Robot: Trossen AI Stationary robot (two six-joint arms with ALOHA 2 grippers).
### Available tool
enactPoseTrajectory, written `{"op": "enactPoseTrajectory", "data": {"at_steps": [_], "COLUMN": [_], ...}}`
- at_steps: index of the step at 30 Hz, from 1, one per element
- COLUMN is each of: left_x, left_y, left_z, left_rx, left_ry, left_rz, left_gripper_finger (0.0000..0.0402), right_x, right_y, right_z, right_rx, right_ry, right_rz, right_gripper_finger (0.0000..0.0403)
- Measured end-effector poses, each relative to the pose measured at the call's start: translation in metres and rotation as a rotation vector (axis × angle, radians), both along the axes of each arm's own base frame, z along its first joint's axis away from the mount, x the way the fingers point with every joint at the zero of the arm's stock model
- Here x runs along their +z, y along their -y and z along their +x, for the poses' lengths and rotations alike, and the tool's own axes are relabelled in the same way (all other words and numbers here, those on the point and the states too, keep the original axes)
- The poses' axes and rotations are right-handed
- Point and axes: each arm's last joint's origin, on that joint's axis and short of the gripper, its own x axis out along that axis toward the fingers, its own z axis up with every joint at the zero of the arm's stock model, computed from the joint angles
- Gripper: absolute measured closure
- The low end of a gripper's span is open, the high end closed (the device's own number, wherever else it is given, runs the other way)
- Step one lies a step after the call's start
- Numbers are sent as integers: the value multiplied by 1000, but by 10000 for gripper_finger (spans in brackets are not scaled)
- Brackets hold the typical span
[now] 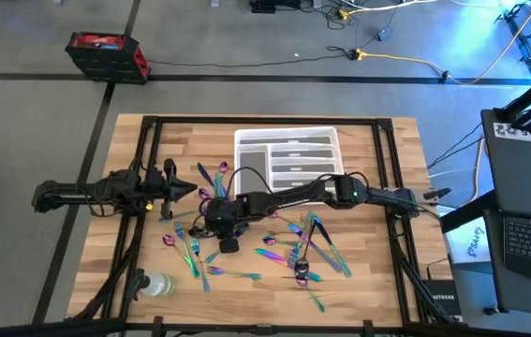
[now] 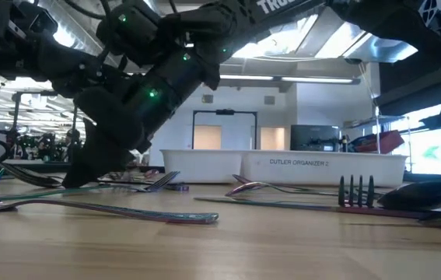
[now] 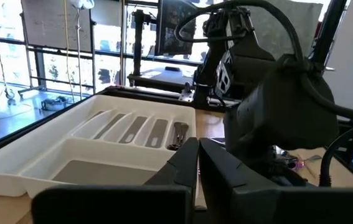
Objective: Sort silverware
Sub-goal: Put the black spoon into the tray organizer
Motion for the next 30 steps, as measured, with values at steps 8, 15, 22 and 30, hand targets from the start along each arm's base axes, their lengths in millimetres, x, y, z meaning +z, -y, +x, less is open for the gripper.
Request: {"op": "enactPoseTrajectory", "data": {"at_steps": [8, 15, 22, 30], "left_x": [0, 0, 0, 0], "left_y": [0, 0, 0, 0], "left_z": [0, 0, 0, 0], "left_rx": [0, 0, 0, 0], "left_ry": [0, 0, 0, 0], "left_rz": [0, 0, 0, 0], "left_gripper_finger": [402, 402, 402, 402], "right_x": [-3, -6, 23, 66], "right_y": [1, 17, 27, 42], "right_z": [-1, 0, -2, -19], "right_rx": [3, -11, -17, 7], "right_ry": [-4, 12, 55, 71], "right_rz": [-4, 65, 82, 89], "right_gripper_finger": [354, 398, 400, 401]}}
